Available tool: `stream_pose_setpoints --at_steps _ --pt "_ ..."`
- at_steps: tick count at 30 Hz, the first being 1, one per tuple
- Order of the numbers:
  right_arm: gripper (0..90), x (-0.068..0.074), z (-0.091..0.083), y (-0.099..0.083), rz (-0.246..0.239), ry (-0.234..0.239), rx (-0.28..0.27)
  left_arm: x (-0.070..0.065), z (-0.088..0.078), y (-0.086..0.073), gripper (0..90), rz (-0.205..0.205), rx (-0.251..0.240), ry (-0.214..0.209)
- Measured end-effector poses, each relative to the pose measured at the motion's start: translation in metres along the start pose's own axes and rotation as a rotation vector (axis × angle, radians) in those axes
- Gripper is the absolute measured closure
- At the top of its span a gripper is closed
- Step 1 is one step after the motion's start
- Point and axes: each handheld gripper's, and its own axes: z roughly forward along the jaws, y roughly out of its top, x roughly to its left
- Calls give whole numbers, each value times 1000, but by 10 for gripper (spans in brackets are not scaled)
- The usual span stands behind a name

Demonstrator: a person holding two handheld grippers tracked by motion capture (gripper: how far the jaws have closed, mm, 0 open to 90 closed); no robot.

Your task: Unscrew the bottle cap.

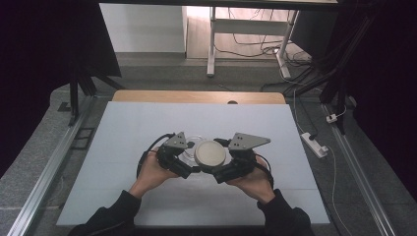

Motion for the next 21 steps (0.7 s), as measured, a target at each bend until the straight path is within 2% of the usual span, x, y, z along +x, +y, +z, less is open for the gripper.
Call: stream_pose_setpoints --at_steps 7,21 --pt "73 5 -3 -3 0 4 -3 7 0 2 76 -12 -19 11" --pt "73 12 -3 -18 -11 3 10 19 7 10 76 -10 -42 32"
